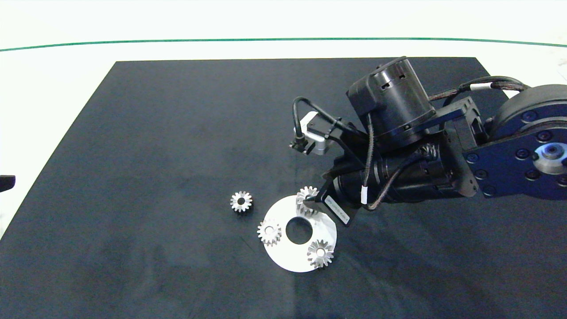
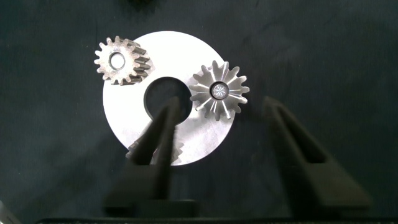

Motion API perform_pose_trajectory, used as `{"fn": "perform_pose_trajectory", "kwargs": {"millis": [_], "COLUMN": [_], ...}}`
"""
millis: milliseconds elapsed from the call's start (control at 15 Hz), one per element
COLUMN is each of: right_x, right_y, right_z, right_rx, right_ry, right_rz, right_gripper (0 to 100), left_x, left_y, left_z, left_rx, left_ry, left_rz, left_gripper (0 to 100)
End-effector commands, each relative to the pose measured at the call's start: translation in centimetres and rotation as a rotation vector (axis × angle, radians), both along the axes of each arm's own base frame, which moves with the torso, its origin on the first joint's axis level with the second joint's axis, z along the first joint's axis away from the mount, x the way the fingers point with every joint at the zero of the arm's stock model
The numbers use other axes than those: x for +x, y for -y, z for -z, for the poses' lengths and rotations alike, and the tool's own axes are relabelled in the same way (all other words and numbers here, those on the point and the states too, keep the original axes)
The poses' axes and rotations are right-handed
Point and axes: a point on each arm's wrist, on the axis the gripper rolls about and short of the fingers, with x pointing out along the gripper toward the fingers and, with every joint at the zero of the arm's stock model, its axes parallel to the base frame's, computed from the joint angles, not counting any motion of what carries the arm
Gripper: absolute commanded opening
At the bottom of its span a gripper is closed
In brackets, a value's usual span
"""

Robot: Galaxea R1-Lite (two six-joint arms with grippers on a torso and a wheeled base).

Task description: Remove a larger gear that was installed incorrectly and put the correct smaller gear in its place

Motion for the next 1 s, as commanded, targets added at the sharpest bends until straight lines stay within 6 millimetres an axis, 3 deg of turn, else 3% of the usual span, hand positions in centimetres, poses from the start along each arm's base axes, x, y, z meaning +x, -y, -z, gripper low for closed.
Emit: {"fn": "perform_pose_trajectory", "kwargs": {"millis": [67,533,1000], "right_x": [0.0,2.2,3.2], "right_y": [0.0,-1.9,-0.9], "right_z": [0.1,3.3,3.7], "right_rx": [-0.006,-0.037,-0.066], "right_ry": [-0.001,-0.028,-0.027], "right_rz": [-0.001,0.01,0.059], "right_gripper": [100,100,91], "left_x": [0.0,-0.1,-0.1], "left_y": [0.0,0.0,0.0], "left_z": [0.0,0.0,0.1], "left_rx": [0.001,0.003,0.003], "left_ry": [-0.004,-0.003,-0.006], "left_rz": [-0.003,0.001,0.003], "left_gripper": [100,100,100]}}
